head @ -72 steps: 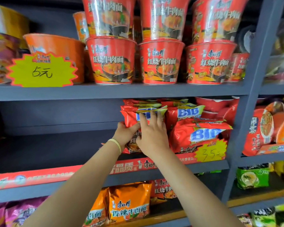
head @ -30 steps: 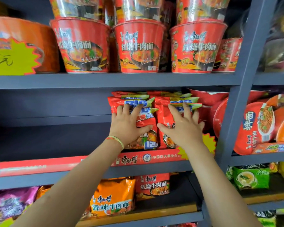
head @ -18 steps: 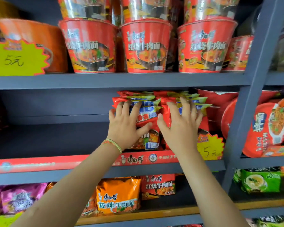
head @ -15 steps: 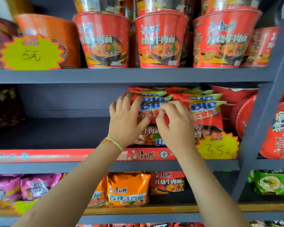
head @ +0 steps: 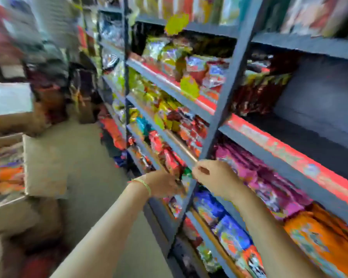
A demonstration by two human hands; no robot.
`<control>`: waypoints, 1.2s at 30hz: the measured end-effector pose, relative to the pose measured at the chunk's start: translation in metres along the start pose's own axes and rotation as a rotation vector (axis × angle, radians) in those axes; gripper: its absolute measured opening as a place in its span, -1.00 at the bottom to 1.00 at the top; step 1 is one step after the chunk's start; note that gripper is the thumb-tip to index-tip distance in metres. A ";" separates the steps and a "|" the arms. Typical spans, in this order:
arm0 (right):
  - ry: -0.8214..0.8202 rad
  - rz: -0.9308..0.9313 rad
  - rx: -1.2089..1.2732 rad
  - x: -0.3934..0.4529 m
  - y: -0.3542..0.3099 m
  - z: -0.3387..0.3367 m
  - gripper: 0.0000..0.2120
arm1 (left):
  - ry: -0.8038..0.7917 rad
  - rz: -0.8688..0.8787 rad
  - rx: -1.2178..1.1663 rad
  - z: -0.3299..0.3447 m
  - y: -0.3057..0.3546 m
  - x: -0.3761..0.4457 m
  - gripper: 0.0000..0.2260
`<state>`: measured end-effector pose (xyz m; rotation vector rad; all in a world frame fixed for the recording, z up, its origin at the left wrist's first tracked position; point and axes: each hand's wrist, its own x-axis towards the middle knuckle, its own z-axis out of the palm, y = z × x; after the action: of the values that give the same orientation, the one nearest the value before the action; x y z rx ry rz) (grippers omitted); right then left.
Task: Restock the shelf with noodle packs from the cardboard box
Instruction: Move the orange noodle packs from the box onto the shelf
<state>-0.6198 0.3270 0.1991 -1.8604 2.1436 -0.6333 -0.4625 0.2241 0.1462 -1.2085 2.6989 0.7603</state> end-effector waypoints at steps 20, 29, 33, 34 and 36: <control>-0.796 -0.372 0.024 0.228 -0.386 0.487 -0.67 | 0.364 -1.112 -0.266 0.037 -0.568 -0.186 -0.24; -0.676 -0.223 0.001 0.242 -0.388 0.540 -0.38 | 0.988 -1.025 -0.326 0.046 -0.579 -0.191 -0.71; -0.604 -0.215 -0.212 0.251 -0.394 0.557 -0.42 | 1.165 -1.032 -0.453 0.045 -0.578 -0.195 -0.74; -0.599 -0.211 -0.275 0.254 -0.395 0.560 -0.49 | 1.206 -1.031 -0.484 0.042 -0.577 -0.196 -0.75; -0.603 -0.210 -0.351 0.258 -0.393 0.566 -0.67 | 1.240 -1.020 -0.513 0.039 -0.575 -0.197 -0.78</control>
<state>-0.0648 -0.0600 -0.0890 -2.1107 1.7439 0.2781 0.0813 0.0521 -0.0661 -3.6220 1.6878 0.5775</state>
